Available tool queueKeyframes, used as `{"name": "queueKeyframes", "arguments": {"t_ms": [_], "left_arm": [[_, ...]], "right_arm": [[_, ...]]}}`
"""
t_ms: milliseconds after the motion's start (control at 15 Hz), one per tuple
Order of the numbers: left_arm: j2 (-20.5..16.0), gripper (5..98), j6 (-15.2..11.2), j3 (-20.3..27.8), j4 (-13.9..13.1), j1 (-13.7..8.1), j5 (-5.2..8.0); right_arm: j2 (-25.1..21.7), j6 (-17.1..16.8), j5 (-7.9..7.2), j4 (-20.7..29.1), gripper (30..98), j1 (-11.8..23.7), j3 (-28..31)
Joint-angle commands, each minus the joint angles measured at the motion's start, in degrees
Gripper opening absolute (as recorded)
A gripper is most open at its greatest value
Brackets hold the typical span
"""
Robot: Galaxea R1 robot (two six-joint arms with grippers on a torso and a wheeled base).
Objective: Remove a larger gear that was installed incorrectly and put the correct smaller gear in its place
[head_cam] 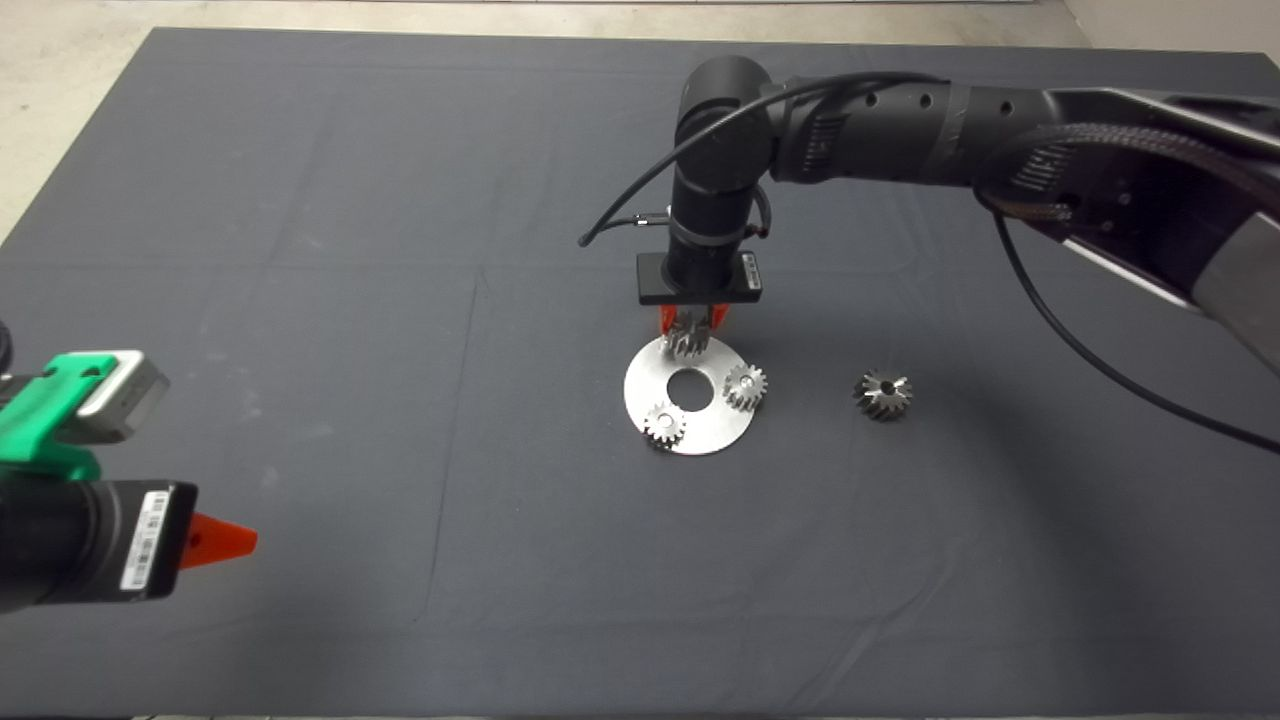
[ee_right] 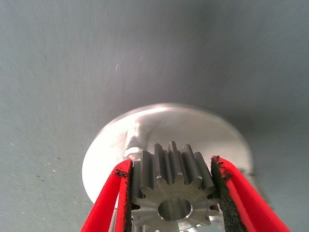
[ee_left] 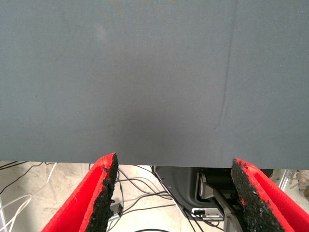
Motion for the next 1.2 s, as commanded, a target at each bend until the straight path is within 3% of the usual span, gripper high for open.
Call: {"name": "queueKeyframes", "arguments": {"t_ms": [0, 133, 267, 600, 800, 1133], "left_arm": [[0.0, 59.2, -0.3, 0.4, 0.8, 0.4, 3.56], [0.1, 59.2, -0.3, 0.4, 1.1, 0.7, 3.56], [0.1, 59.2, -0.3, 0.5, 1.6, 1.4, 3.47], [1.0, 59.2, -0.4, 0.6, 1.7, 1.8, 3.41], [2.2, 59.2, -1.5, 0.5, 3.1, 3.0, 3.38], [2.3, 59.2, -1.6, 0.5, 3.3, 3.1, 3.39]], "right_arm": [[0.1, 0.4, -3.40, 2.3, 36.1, 10.7, 2.5], [0.1, 0.4, -3.40, 2.3, 36.1, 13.4, 2.7], [0.4, 0.3, -3.22, 2.4, 36.3, 13.3, 2.6], [0.5, -0.7, -2.85, 2.7, 36.5, 9.2, -2.3], [0.7, -1.7, 1.96, 2.7, 36.5, 9.2, -1.8], [0.8, -1.5, 3.46, 2.4, 36.8, 8.7, -1.2]]}}
